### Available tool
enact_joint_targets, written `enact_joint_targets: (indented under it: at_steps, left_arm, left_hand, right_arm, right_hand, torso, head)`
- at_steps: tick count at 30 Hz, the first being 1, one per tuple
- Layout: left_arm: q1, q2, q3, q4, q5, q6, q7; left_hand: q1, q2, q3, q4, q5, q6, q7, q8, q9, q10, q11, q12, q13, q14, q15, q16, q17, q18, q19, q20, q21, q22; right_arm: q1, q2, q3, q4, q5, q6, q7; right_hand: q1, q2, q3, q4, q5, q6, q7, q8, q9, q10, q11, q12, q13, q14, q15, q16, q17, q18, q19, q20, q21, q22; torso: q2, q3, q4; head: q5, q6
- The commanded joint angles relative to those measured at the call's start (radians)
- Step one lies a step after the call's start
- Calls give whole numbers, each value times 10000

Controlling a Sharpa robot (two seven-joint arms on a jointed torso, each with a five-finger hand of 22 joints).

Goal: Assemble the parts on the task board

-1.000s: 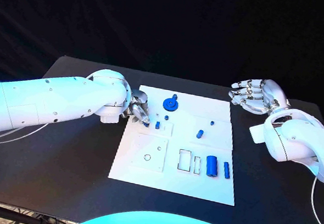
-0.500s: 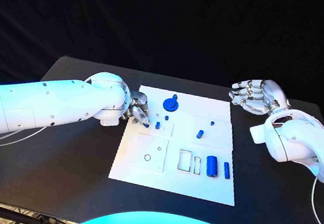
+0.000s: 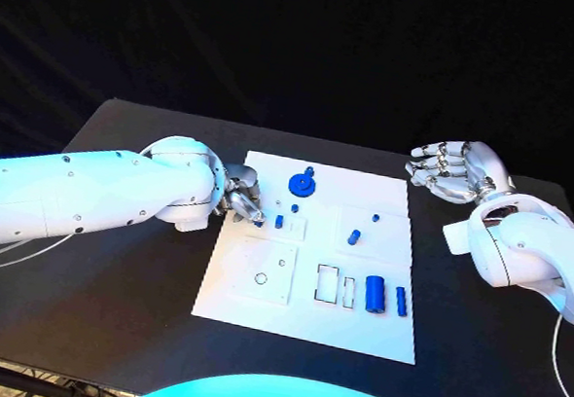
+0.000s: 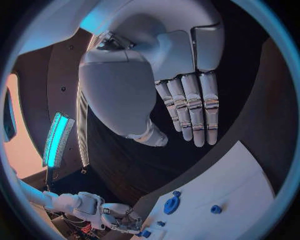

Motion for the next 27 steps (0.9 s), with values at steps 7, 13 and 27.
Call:
enact_joint_targets:
  at_steps: [7,13,27]
  left_arm:
    - [-66,-211,7,303,-250,-1361,474]
    - [-108,-305,14,398,-414,-1629,604]
    - [-139,-221,14,254,-653,-1146,772]
  left_hand:
    - [24,77,1492,-1529,33,375,-285,32,18,65,-35,-3,-3,857,-49,37,1842,-187,81,21,66,20]
    - [19,81,1494,-1522,27,381,-286,35,15,74,-36,-1,0,857,-52,37,1842,-191,94,19,77,40]
    - [9,85,1494,-1507,8,383,-285,35,10,63,-35,-44,-70,849,-54,22,1808,-180,69,16,55,-7]
  right_arm:
    - [-16,-14,2,21,-61,110,158]
    - [-26,-21,2,18,-60,114,160]
    - [-39,-22,3,5,-59,120,155]
  right_hand:
    - [-83,21,-6,-38,50,-35,398,-48,-9,-20,32,-5,-8,62,18,-27,-9,45,73,12,-41,-9]
    - [-83,21,-6,-38,50,-35,398,-48,-9,-20,32,-5,-8,62,18,-27,-9,45,73,12,-41,-9]
    - [-83,21,-6,-38,50,-35,398,-48,-9,-20,32,-5,-8,62,18,-27,-9,45,73,12,-41,-9]
  torso:
    - [-3,12,2]
    - [-8,15,4]
    - [-5,22,-8]
  head:
    - [10,-33]
    - [21,-47]
    - [50,-80]
